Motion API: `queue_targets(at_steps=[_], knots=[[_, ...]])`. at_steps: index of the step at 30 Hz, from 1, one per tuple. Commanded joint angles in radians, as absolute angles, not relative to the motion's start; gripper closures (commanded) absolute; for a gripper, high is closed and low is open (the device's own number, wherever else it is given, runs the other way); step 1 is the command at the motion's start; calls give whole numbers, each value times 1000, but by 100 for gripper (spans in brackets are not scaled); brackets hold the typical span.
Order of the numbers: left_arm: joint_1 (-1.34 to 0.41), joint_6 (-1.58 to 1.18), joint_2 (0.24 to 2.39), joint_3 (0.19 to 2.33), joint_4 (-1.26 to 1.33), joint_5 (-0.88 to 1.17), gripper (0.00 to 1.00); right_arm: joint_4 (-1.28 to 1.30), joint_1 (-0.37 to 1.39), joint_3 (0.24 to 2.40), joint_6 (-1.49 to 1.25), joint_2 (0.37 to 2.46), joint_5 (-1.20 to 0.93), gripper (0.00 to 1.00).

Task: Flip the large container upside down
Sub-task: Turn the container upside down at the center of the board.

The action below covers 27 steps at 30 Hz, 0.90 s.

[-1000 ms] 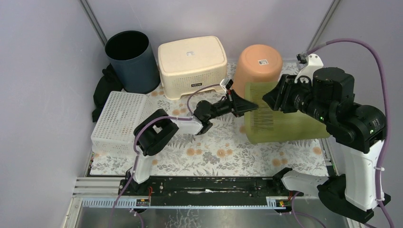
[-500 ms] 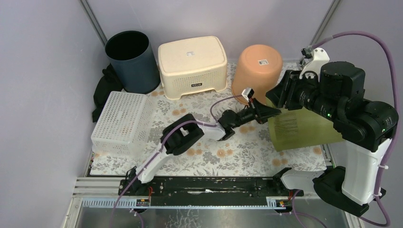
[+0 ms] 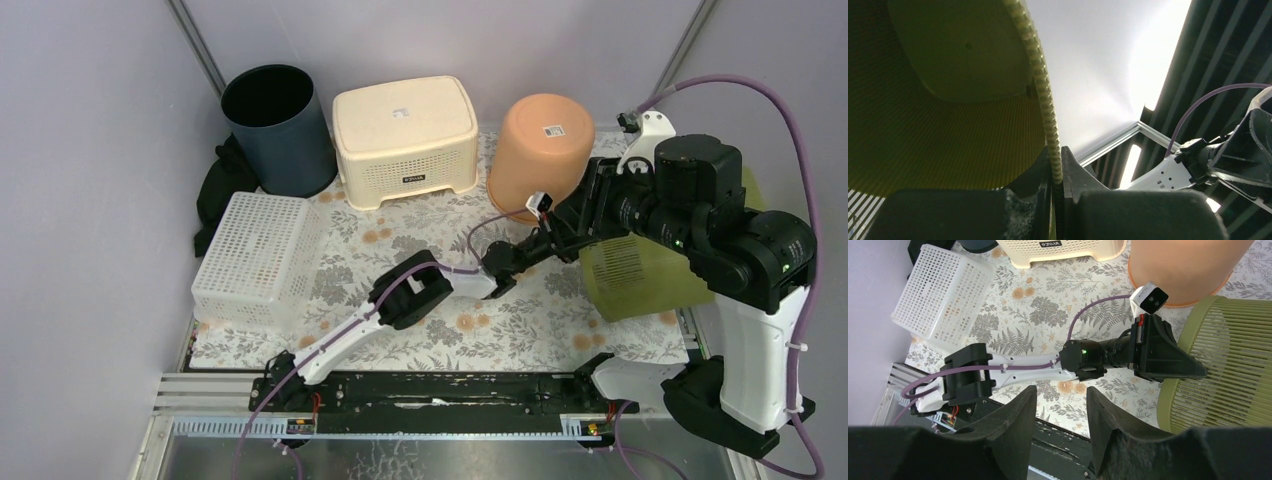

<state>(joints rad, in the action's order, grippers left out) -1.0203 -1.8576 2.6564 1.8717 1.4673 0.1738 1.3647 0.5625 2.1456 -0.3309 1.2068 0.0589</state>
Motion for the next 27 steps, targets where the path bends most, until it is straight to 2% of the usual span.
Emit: queue_targets(at_steps=[1, 4, 8, 10, 14, 18, 27], knots=[[-1042, -1918, 2706, 1969, 1643, 95, 100, 1314, 567, 2125, -308, 1189, 49, 51], [-1042, -1895, 2666, 1863, 1640, 98, 96, 1310, 566, 2103, -307, 1176, 53, 51], [-1034, -1872, 2618, 1711, 1640, 101, 71, 1298, 566, 2066, -305, 1160, 53, 51], [-1034, -1862, 2607, 1669, 1640, 106, 61, 1287, 566, 2046, -306, 1153, 49, 51], [-1032, -1850, 2604, 1630, 1639, 121, 52, 1278, 566, 2024, -307, 1146, 46, 51], [-1032, -1845, 2606, 1580, 1640, 132, 46, 1276, 566, 2011, -306, 1141, 47, 51], [-1021, -1820, 2584, 1495, 1638, 161, 45, 1278, 566, 2007, -304, 1141, 49, 51]])
